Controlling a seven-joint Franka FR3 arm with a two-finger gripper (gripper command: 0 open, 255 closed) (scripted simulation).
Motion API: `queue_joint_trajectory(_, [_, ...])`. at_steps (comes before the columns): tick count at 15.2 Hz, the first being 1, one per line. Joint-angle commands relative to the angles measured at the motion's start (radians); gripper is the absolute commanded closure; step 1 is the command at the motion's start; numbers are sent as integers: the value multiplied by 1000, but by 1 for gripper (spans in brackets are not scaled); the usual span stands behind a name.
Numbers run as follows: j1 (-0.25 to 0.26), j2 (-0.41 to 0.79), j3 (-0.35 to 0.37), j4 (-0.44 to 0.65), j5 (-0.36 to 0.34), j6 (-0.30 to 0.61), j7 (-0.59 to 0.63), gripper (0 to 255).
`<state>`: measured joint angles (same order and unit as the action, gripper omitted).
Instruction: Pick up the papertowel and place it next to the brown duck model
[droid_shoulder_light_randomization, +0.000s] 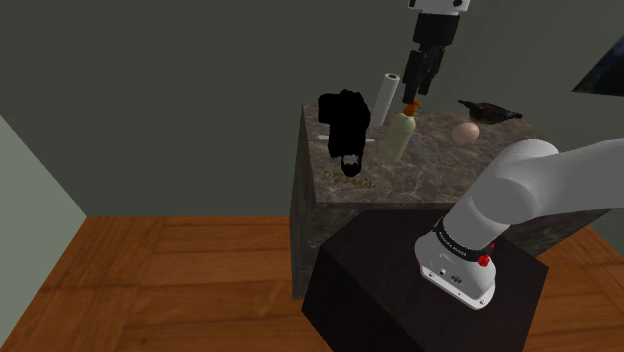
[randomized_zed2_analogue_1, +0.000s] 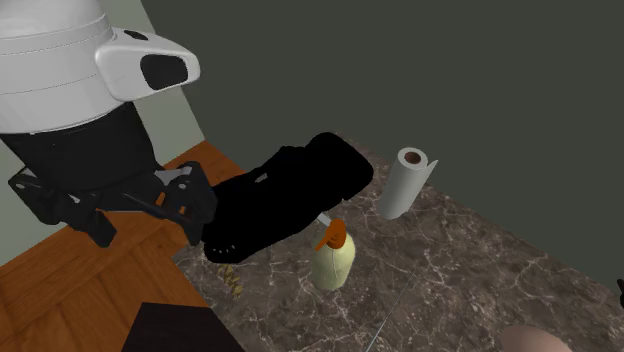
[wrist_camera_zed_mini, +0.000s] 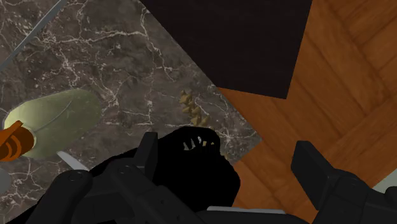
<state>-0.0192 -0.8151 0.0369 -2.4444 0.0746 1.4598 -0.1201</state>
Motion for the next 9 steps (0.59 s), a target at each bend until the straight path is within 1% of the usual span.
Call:
queue_joint_trajectory(1, [0,0,0,0,0,0,0,0])
queue_joint_trajectory(9, [-46,152,-141,20,-133,170,-202,0])
